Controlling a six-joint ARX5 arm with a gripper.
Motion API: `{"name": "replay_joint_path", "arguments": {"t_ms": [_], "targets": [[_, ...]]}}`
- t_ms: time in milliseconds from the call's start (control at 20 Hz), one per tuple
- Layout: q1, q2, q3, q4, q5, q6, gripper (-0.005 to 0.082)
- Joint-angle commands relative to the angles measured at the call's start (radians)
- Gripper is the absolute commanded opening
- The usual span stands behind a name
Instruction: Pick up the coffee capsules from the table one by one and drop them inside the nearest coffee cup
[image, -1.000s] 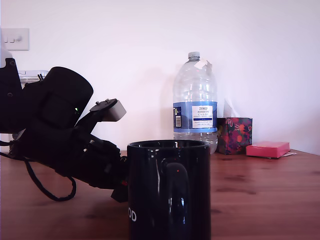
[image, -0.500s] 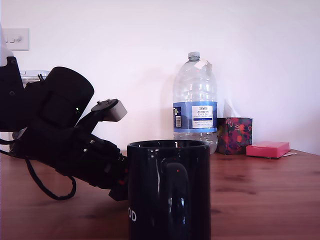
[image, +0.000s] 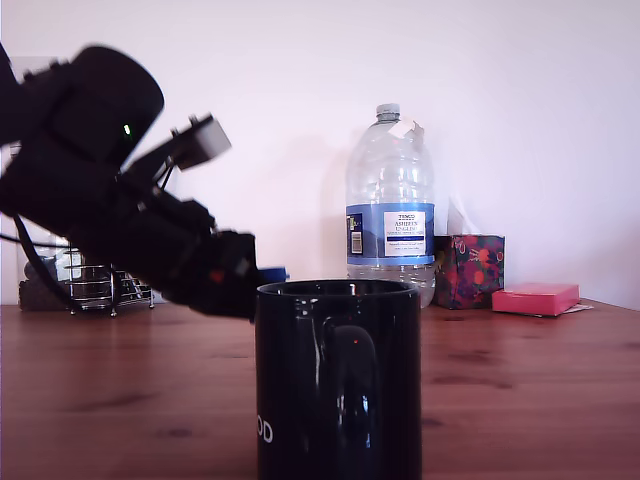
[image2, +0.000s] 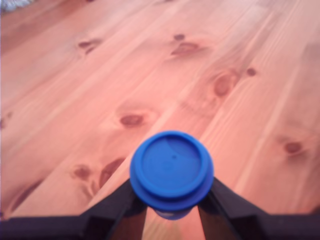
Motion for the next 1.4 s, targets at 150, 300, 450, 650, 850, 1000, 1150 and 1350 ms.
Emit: {"name": "replay_joint_path", "arguments": {"t_ms": [150, 300, 450, 650, 850, 1000, 1150, 1350], "targets": [[-0.012, -0.183, -0.013, -0.177, 0.05, 0.008, 0.014], [-0.055, -0.282, -0.013, -0.226, 0.082, 0.004, 0.014], [-0.14, -0.315, -0.013, -0.257, 0.082, -0.012, 0.014], [-0.245, -0.314, -0.013, -0.308, 0.048, -0.012, 0.014], [-0.283, -0.314, -0.013, -0.352, 0.025, -0.01, 0.014], [-0.283, -0.314, -0.013, -0.364, 0.011, -0.01, 0.014], [-0.283, -0.314, -0.013, -0.375, 0.011, -0.005, 0.014], [-0.29, -0.314, -0.013, -0.418, -0.006, -0.008, 0.014]]}}
